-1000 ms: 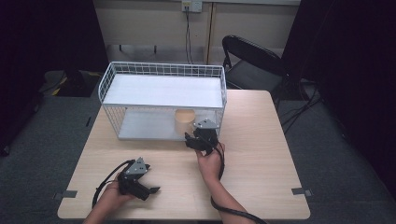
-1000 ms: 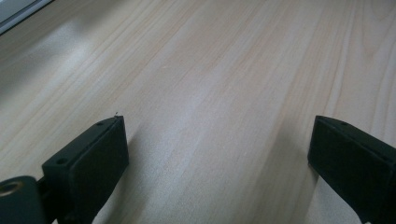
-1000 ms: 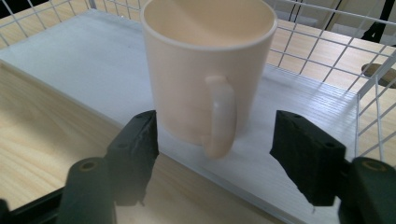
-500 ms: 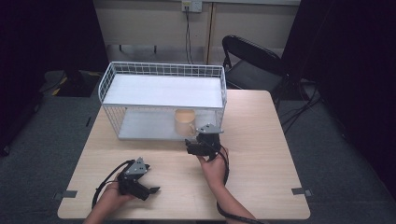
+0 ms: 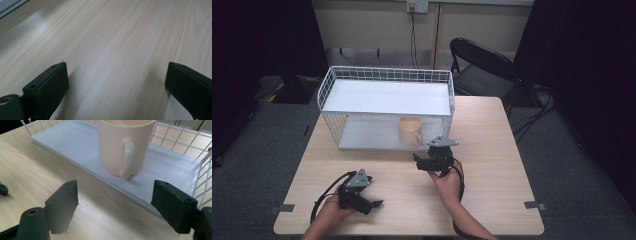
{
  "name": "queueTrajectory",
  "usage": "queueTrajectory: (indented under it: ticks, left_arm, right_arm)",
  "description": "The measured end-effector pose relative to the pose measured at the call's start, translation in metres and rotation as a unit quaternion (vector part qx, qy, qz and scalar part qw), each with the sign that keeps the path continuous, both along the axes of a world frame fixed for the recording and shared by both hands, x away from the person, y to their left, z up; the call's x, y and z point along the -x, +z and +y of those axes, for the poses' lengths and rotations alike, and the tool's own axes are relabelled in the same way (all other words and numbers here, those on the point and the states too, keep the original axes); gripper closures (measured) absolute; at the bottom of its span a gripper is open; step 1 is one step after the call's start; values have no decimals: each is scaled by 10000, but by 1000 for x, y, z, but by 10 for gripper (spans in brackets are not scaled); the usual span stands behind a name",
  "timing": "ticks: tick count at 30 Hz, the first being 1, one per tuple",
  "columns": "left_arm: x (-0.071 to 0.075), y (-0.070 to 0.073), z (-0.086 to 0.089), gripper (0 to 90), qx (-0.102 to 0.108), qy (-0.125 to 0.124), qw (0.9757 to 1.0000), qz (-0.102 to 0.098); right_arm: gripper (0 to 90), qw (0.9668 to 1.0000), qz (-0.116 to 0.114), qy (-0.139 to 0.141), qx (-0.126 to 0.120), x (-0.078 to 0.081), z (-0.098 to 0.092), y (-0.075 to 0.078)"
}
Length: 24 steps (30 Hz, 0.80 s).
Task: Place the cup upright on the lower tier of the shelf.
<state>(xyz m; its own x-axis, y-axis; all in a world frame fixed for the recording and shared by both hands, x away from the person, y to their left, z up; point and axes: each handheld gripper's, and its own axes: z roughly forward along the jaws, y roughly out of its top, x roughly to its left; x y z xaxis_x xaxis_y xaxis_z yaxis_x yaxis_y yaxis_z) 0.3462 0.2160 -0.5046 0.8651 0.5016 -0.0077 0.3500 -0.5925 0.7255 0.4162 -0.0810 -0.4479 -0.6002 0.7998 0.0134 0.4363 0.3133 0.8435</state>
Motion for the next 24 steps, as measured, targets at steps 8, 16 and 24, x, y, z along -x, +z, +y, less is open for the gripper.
queueTrajectory:
  ticks: [8,16,24]
  left_arm:
    - [0,0,0,46,2,0,10000,2]
    - [0,0,0,47,1,0,10000,1]
    - [0,0,0,47,2,3,10000,-2]
  right_arm:
    - [205,9998,22,191,69,7,-14,1]
    - [205,9997,55,212,62,12,-33,0]
    - [205,9997,71,242,25,19,-48,-1]
